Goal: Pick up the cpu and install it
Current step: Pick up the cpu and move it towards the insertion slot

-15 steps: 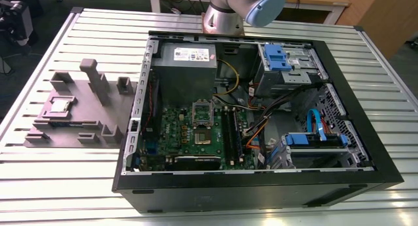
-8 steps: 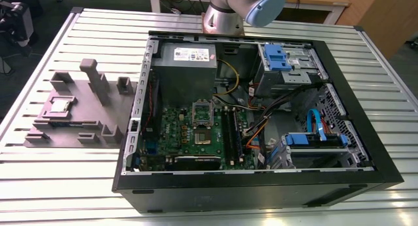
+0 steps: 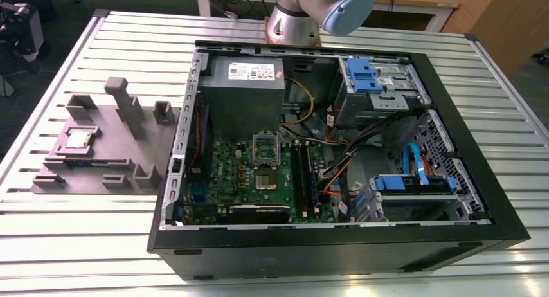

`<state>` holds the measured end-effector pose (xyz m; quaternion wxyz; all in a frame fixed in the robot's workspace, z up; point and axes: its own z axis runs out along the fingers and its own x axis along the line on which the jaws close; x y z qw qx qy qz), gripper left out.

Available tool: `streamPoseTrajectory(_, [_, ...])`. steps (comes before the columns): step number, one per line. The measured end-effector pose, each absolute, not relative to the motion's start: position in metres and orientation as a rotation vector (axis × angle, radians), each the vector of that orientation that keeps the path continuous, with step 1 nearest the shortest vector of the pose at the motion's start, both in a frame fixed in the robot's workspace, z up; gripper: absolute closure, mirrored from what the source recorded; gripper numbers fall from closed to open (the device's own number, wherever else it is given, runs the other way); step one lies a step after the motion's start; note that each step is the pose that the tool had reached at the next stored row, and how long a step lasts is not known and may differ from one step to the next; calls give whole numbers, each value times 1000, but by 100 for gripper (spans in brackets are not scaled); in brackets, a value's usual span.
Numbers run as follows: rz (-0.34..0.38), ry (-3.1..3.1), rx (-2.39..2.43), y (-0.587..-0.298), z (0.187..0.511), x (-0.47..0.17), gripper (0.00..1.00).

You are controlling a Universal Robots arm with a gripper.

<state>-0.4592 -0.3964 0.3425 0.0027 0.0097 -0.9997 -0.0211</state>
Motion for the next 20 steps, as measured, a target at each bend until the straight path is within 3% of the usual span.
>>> streamPoseTrajectory(20, [-66, -3135, 32, -397, 331, -460, 50])
